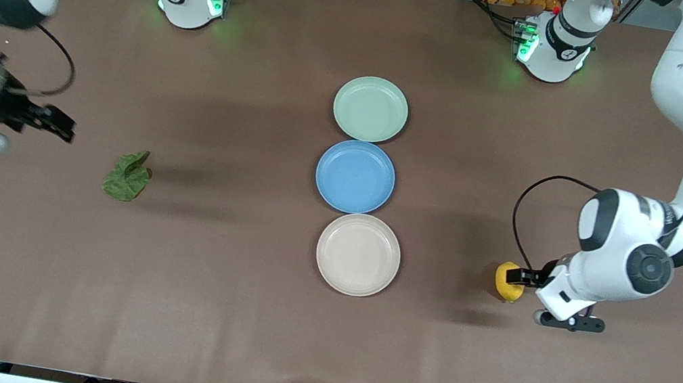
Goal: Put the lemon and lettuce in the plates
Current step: 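Lower the right gripper onto the lettuce while the left gripper reaches the lemon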
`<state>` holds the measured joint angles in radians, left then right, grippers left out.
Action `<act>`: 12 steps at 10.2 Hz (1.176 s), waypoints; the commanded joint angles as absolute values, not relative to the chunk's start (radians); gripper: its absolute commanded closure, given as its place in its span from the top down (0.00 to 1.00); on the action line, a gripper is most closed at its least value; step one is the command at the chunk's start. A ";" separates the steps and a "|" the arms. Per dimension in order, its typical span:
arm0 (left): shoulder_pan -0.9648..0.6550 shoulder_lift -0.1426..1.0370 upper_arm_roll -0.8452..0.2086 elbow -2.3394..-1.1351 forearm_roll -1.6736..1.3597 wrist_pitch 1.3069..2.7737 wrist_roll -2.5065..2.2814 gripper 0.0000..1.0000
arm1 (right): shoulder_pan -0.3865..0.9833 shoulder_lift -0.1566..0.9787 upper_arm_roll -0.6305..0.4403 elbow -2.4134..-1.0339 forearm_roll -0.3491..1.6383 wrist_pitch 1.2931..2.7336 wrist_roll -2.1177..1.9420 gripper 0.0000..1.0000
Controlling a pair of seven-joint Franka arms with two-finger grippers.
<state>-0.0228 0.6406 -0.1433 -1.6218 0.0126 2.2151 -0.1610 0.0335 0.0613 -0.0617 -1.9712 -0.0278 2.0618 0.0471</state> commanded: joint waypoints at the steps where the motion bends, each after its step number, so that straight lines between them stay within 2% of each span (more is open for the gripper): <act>1: -0.028 0.698 -0.141 -1.608 0.006 2.293 -0.179 1.00 | 0.008 0.038 -0.054 -2.236 -0.031 2.361 0.046 1.00; 2: -0.032 0.707 -0.141 -1.606 0.000 2.296 -0.179 1.00 | 0.006 0.081 -0.054 -2.273 -0.031 2.429 0.048 1.00; 7: -0.029 0.738 -0.143 -1.621 -0.003 2.290 -0.198 0.99 | -0.012 0.332 -0.054 -2.278 -0.029 2.675 0.048 1.00; 9: -0.026 0.741 -0.143 -1.629 -0.003 2.290 -0.201 0.68 | -0.012 0.389 -0.054 -2.278 -0.028 2.736 0.066 1.00; 11: -0.028 0.736 -0.144 -1.643 -0.006 2.290 -0.202 0.07 | -0.009 0.458 -0.052 -2.278 -0.028 2.808 0.113 1.00; 12: -0.034 0.730 -0.144 -1.641 -0.009 2.287 -0.207 0.00 | -0.011 0.472 -0.054 -2.278 -0.028 2.816 0.114 1.00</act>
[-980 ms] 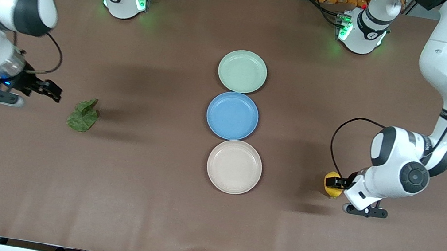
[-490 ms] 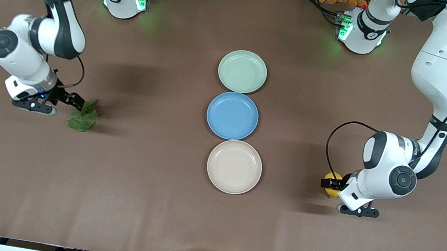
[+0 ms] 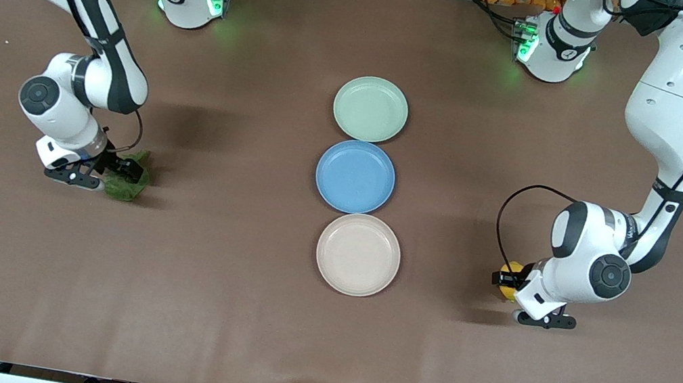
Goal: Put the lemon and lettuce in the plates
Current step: 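Lower the right gripper onto the lettuce while the left gripper reaches the lemon, then close both grippers, lifting the lettuce and the lemon off the table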
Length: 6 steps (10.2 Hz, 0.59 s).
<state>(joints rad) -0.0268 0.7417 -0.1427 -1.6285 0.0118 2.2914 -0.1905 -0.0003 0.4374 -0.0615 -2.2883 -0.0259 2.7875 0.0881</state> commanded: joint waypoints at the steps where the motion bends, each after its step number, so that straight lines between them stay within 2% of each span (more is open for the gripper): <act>1: -0.038 0.721 -0.162 -1.638 -0.009 2.286 -0.245 0.00 | -0.011 0.474 -0.052 -2.278 -0.028 2.815 0.114 0.80; 2: -0.038 0.706 -0.217 -1.637 -0.009 2.286 -0.315 0.00 | -0.009 0.472 -0.052 -2.276 -0.028 2.810 0.114 0.52; 3: -0.044 0.689 -0.269 -1.634 -0.008 2.286 -0.396 0.00 | -0.009 0.465 -0.048 -2.276 -0.028 2.803 0.117 0.19; 4: -0.072 0.681 -0.303 -1.626 0.003 2.286 -0.475 0.00 | -0.009 0.448 -0.048 -2.275 -0.029 2.780 0.118 0.00; 6: -0.190 0.675 -0.307 -1.579 0.032 2.287 -0.541 0.00 | -0.011 0.384 -0.046 -2.264 -0.026 2.671 0.120 0.00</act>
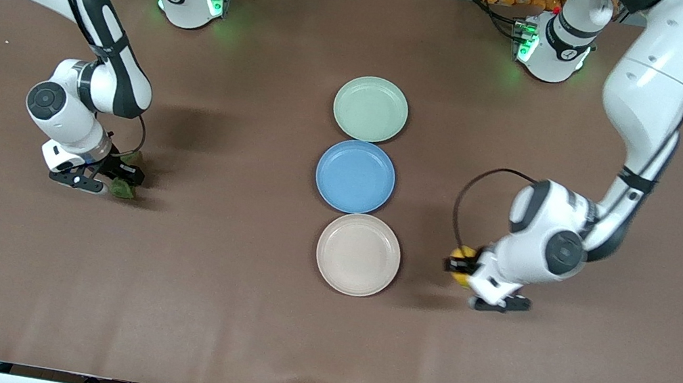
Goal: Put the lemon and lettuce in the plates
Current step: 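Close both grippers, lifting the lettuce and the lemon off the table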
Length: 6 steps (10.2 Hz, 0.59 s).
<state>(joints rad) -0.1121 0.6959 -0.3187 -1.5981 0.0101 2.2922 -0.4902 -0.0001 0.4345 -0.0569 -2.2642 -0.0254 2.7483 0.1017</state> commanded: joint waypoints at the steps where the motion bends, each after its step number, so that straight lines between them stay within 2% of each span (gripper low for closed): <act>1: -0.242 0.684 -0.307 -1.550 0.079 2.289 -0.546 0.00 | -0.011 0.352 -0.045 -2.258 -0.026 2.613 0.152 0.00; 4: -0.392 0.738 -0.267 -1.493 0.106 2.341 -0.546 0.00 | -0.009 0.267 -0.008 -2.232 -0.025 2.487 0.244 0.00; 6: -0.455 0.773 -0.216 -1.490 0.103 2.376 -0.548 0.00 | 0.001 0.203 0.075 -2.229 -0.025 2.380 0.369 0.00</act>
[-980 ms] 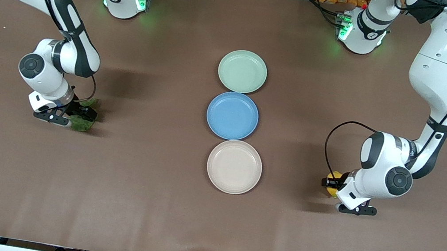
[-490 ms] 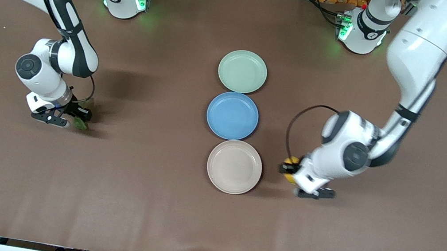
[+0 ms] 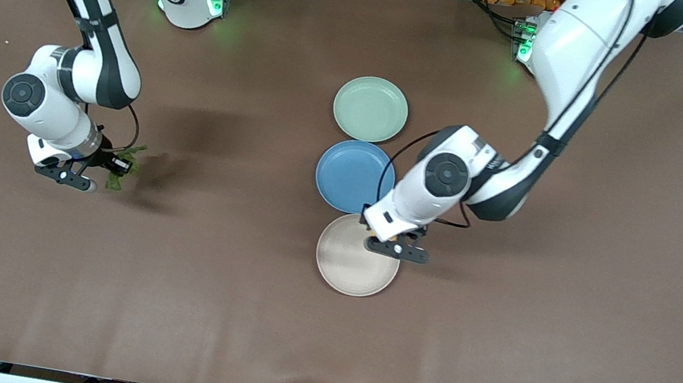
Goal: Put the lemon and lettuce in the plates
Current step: 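Carry the lettuce to the green plate while the left gripper lowers the lemon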
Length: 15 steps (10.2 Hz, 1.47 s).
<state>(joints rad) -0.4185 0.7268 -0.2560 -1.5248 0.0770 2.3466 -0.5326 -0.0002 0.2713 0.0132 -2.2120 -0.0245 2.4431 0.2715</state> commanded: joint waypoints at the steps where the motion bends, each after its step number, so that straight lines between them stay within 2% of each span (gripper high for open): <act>1: -0.460 0.784 -0.213 -1.491 0.106 2.402 -0.546 0.00 | 0.015 0.183 0.139 -2.227 -0.025 2.353 0.485 0.00; 5: -0.471 0.825 -0.181 -1.489 0.106 2.434 -0.537 0.01 | 0.136 0.178 0.362 -2.229 -0.025 2.341 0.824 0.00; 6: -0.474 0.827 -0.179 -1.489 0.107 2.436 -0.535 0.32 | 0.173 0.179 0.414 -2.227 -0.026 2.344 0.927 0.00; 7: -0.472 0.822 -0.181 -1.489 0.106 2.441 -0.544 0.99 | 0.211 0.192 0.449 -2.227 -0.026 2.352 0.987 0.00; 10: -0.472 0.804 -0.181 -1.479 0.103 2.441 -0.552 1.00 | 0.400 0.248 0.468 -2.191 -0.026 2.352 1.119 0.00; 13: -0.424 0.715 -0.181 -1.466 0.109 2.424 -0.545 1.00 | 0.541 0.441 0.468 -2.013 -0.054 2.352 1.348 0.00; 15: -0.399 0.619 -0.164 -1.468 0.133 2.286 -0.543 1.00 | 0.589 0.524 0.468 -1.930 -0.116 2.355 1.422 0.00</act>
<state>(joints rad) -0.4150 0.7156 -0.1788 -1.4381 0.0911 2.3803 -0.5308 0.5686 0.4346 0.4697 -2.0276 -0.0631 2.3635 1.3530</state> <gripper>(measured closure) 0.000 0.978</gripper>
